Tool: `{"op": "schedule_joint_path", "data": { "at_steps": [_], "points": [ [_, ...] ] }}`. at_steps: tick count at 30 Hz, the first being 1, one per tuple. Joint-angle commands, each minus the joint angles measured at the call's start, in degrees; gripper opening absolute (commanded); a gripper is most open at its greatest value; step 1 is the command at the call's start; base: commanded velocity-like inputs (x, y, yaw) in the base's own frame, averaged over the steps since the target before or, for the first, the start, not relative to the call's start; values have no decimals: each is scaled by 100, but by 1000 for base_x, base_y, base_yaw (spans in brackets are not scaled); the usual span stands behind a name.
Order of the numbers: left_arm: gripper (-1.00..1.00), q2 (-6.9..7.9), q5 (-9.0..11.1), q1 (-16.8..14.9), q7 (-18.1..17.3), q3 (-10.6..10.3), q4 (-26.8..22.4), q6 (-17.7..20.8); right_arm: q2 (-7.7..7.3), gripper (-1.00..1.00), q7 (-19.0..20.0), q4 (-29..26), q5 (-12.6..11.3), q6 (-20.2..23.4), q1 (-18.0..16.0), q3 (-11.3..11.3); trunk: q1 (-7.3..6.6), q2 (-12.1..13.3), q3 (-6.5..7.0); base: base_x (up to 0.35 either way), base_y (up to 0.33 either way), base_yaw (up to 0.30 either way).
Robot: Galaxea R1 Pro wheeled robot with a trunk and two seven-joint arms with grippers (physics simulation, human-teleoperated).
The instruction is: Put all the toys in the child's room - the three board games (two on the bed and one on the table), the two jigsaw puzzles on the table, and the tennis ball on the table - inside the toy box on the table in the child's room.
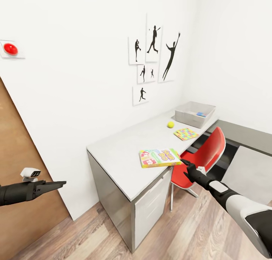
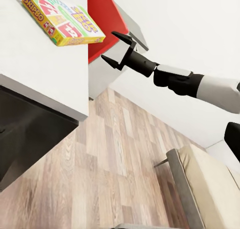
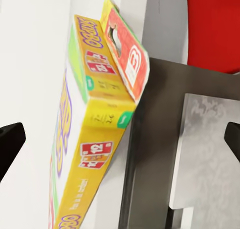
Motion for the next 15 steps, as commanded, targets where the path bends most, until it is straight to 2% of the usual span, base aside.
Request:
{"op": "schedule_joint_path", "data": {
  "at_steps": [1,15],
  "points": [
    [100,2,-5,-3,-24,0,-1,61,-2,100,14,4,-64,29,-5,44,0,-3,-6,36,19,0],
    [100,-6,-5,-3,-24,0,4,61,5,100,14,5,-77,29,-5,44,0,-3,-6,20,13,0]
  ]
}}
